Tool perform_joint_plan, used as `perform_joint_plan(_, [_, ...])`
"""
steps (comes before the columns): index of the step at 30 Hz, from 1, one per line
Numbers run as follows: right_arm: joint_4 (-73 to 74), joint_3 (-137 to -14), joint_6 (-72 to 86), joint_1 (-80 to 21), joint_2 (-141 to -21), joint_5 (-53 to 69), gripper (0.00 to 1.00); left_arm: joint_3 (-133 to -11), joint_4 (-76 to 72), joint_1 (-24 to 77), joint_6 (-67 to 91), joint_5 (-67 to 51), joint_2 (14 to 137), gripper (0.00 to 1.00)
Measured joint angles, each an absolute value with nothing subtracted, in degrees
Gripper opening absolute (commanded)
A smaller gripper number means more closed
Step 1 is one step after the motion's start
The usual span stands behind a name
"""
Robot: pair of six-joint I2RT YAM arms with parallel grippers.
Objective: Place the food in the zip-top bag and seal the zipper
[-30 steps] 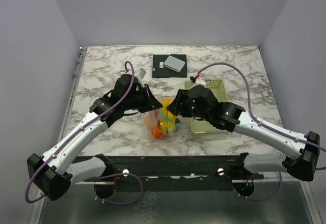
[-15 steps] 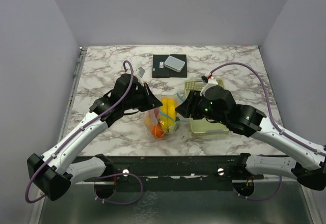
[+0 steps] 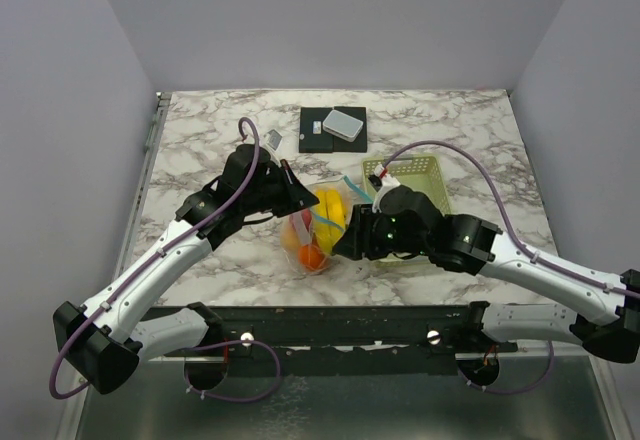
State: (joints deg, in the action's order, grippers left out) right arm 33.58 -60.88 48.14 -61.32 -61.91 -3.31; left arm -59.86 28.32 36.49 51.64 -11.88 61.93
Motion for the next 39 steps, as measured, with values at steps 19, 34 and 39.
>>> perform_joint_plan(19, [31.27, -58.19, 52.14, -61.60, -65.41, -10.44, 0.42, -58.98, 27.33, 36.49, 52.71, -10.85, 61.10, 0.00])
perform_joint_plan(34, [29.36, -58.76, 52.49, -61.60, -67.64, -12.62, 0.03, -57.56, 26.94, 36.49, 52.73, -10.87, 58.59, 0.00])
perform_joint_plan(39, [30.15, -60.14, 50.98, -61.60, -67.66, -12.80, 0.01, -56.29, 26.76, 36.49, 52.71, -10.83, 57.47, 0.00])
